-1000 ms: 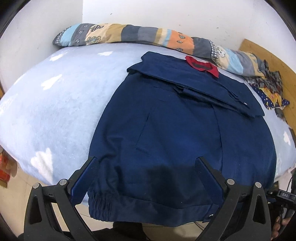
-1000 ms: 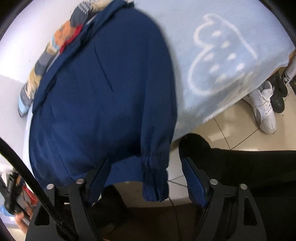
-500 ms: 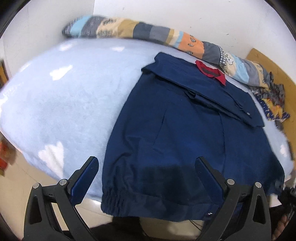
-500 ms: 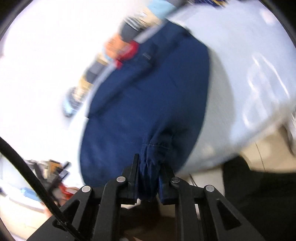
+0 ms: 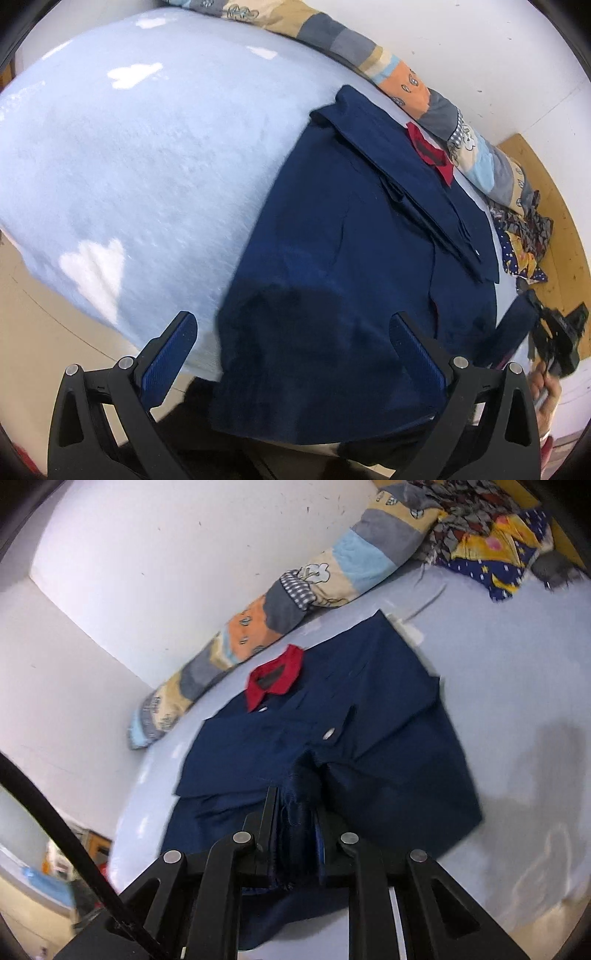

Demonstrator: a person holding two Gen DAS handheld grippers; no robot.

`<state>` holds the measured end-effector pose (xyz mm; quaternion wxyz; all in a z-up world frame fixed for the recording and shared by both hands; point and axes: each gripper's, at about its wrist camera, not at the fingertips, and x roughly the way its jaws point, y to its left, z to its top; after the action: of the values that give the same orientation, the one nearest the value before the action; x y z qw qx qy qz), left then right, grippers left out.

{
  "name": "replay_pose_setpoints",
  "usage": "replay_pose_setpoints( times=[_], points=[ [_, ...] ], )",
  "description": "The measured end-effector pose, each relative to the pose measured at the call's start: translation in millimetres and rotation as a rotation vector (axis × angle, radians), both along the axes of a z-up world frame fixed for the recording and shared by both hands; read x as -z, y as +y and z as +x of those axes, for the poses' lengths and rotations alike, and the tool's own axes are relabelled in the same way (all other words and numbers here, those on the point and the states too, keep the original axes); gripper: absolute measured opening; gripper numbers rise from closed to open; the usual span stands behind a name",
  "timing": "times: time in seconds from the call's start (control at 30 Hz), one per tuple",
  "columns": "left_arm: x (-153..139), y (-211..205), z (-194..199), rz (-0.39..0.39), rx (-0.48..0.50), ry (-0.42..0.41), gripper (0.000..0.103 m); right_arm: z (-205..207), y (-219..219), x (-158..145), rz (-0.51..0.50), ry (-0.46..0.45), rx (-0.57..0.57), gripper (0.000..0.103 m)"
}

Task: Fold large clothes
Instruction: 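Grasp the elastic hem with the left gripper while the right gripper holds the hem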

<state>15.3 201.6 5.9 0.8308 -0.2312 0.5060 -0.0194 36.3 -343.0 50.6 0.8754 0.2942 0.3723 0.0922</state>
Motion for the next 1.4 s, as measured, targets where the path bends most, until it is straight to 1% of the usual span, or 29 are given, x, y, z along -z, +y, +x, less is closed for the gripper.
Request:
replay_pose_setpoints(
  times=[0.07, 0.13, 0.2, 0.27, 0.37, 0.43, 0.53, 0.57, 0.6, 0.63, 0.67, 0.73, 0.77, 0.83, 0.87, 0.93, 0.97, 1.0, 1.13, 1.23, 1.3, 1.4],
  points=[
    [-7.0, 4.6, -1.2, 0.029, -0.002, -0.005, 0.103, 10.3, -2.1, 2.2, -0.024, 0.001, 0.011, 0.017],
    [-10.2, 10.0, -2.0, 0.024, 0.005, -0.006, 0.103, 12.6, -4.8, 3.9, -0.016, 0.007, 0.019, 0.017],
    [-8.1, 13.1, -0.2, -0.014, 0.016, 0.009, 0.103, 14.4, -7.5, 4.5, -0.003, 0.009, 0.014, 0.017],
    [-2.3, 15.2, 2.5, -0.065, 0.034, 0.04, 0.103, 15.9, -8.6, 2.1, -0.012, 0.006, 0.012, 0.017],
    [8.2, 13.2, 6.7, -0.092, 0.044, 0.095, 0.103, 16.4, -8.7, 1.8, -0.017, -0.003, 0.011, 0.017],
    [15.1, 12.7, 8.2, -0.129, 0.051, 0.122, 0.103, 14.3, -10.9, 1.4, -0.015, -0.008, 0.014, 0.017],
    [21.5, 9.2, 7.9, -0.157, 0.056, 0.135, 0.102, 12.6, -13.0, 0.6, -0.012, -0.01, 0.017, 0.017],
    [23.0, 5.3, 8.2, -0.163, 0.07, 0.135, 0.093, 12.5, -12.1, 0.0, -0.018, -0.011, 0.015, 0.017],
    [24.6, 1.9, 8.4, -0.162, 0.08, 0.137, 0.072, 12.3, -11.2, -0.5, -0.022, -0.013, 0.015, 0.017],
    [26.4, -2.1, 9.1, -0.152, 0.089, 0.145, 0.066, 11.9, -10.4, -1.1, -0.025, -0.015, 0.016, 0.017],
    [27.1, -5.8, 8.8, -0.116, 0.081, 0.147, 0.061, 10.6, -9.6, -2.0, -0.032, -0.018, 0.017, 0.017],
    [22.2, -9.9, 8.1, -0.072, 0.088, 0.119, 0.048, 8.3, -8.6, -3.2, -0.043, -0.024, 0.018, 0.017],
    [14.5, -13.2, 6.6, -0.035, 0.086, 0.08, 0.035, 6.9, -8.1, -3.3, -0.043, -0.025, 0.02, 0.017],
    [6.8, -16.4, 4.9, -0.005, 0.09, 0.038, 0.032, 3.5, -9.1, -3.6, -0.035, -0.028, 0.022, 0.017],
    [1.2, -20.3, 2.9, 0.004, 0.094, -0.002, 0.03, 2.2, -9.8, -4.2, -0.032, -0.03, 0.024, 0.017],
    [-8.5, -27.1, 1.2, 0.045, 0.096, -0.06, 0.027, -2.1, -11.8, -6.1, -0.028, -0.037, 0.031, 0.017],
    [-12.6, -28.9, 1.6, 0.052, 0.093, -0.083, 0.024, -3.6, -13.0, -7.3, -0.021, -0.042, 0.033, 0.017],
    [-19.6, -32.9, 1.6, 0.064, 0.089, -0.131, 0.022, -4.8, -14.1, -8.6, -0.017, -0.045, 0.037, 0.017],
    [-46.8, -43.2, 10.4, 0.117, 0.059, -0.271, 0.019, -6.3, -20.1, -13.9, -0.009, -0.062, 0.056, 0.017],
    [-67.6, -50.0, 21.8, 0.156, 0.047, -0.353, 0.019, -6.2, -27.9, -21.1, -0.01, -0.082, 0.087, 0.017],
    [-78.3, -56.1, 31.4, 0.199, 0.047, -0.382, 0.018, -5.4, -34.2, -26.1, -0.007, -0.098, 0.106, 0.017],
    [-89.8, -64.6, 48.2, 0.218, 0.048, -0.423, 0.018, -3.0, -42.8, -33.6, 0.003, -0.123, 0.129, 0.017]
  ],
)
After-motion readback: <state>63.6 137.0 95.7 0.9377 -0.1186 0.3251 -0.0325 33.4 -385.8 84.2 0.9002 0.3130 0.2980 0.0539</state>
